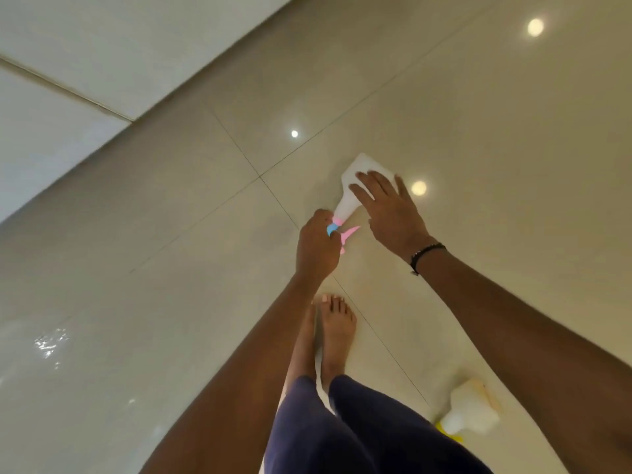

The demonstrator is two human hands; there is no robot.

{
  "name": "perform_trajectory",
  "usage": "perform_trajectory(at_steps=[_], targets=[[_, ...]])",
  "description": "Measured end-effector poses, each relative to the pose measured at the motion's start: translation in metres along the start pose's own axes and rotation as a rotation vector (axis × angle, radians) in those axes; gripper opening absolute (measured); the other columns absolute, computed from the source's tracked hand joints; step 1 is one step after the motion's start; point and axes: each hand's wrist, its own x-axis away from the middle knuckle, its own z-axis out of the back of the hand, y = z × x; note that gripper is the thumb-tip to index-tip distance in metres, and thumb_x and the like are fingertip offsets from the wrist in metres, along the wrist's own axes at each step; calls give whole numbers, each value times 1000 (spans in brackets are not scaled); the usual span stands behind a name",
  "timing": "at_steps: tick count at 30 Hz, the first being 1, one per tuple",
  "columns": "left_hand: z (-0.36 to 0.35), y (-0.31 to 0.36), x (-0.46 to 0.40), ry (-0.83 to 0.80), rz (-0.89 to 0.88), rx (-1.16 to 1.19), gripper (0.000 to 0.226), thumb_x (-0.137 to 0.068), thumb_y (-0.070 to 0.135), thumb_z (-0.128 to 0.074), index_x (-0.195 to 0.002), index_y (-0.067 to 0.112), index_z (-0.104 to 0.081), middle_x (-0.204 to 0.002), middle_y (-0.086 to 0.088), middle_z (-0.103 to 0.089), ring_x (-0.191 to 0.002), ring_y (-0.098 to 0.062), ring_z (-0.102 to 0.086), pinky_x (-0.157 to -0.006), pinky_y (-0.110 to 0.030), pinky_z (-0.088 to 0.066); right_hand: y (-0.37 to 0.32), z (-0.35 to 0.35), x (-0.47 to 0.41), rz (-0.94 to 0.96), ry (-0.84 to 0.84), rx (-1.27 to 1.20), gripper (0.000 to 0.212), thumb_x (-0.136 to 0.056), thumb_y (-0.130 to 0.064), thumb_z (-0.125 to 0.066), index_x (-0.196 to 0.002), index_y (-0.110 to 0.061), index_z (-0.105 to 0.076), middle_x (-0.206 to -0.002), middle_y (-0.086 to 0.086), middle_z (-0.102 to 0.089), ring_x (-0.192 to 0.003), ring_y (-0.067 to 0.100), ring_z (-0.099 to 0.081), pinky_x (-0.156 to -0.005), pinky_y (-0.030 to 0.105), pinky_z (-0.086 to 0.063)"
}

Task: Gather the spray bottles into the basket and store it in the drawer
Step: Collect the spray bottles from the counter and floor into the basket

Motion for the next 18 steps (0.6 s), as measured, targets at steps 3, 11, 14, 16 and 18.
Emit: perform_trajectory(at_steps=[3, 11, 14, 16, 18], targets=[[-22, -11, -46, 13, -54, -84, 40, -91, 4, -55, -129, 3, -48, -130, -15, -55, -115, -29, -53, -91, -31, -46, 12, -25, -24, 28, -23, 140, 91, -65, 0, -74, -143, -21, -32, -154, 9, -29, -142, 30, -27, -107, 65, -29], [-54, -36, -104, -82, -73, -251, 41, -92, 27, -61, -125, 5, -50, -119, -14, -62, -110, -32, -58, -97, -44, -49, 24, -49, -60, 94, 88, 140, 85, -59, 9, -66, -132, -25, -40, -144, 7, -41, -138, 30, -33, -89, 50, -46], [-42, -32, -100, -77, -78, -274, 35, -92, 26, -61, -120, 6, -53, -115, -13, -63, -108, -31, -59, -95, -42, -50, 21, -39, -60, 72, 97, 94, 84, -56, 4, -70, -129, -27, -42, -138, 5, -46, -135, 29, -36, -82, 46, -48], [-24, -26, -91, -92, -93, -268, 38, -91, 27, -64, -120, 7, -54, -116, -13, -65, -106, -30, -60, -93, -41, -51, 17, -24, -57, 52, 111, 13, 82, -56, 1, -71, -128, -27, -43, -136, 5, -47, -133, 30, -36, -78, 45, -50], [0, -16, -78, -132, -100, -250, 41, -87, 29, -68, -119, 8, -56, -115, -12, -67, -103, -29, -63, -89, -38, -51, 13, -2, -51, 57, 127, -63, 82, -56, -1, -72, -127, -28, -42, -135, 5, -47, -133, 30, -34, -76, 45, -51]])
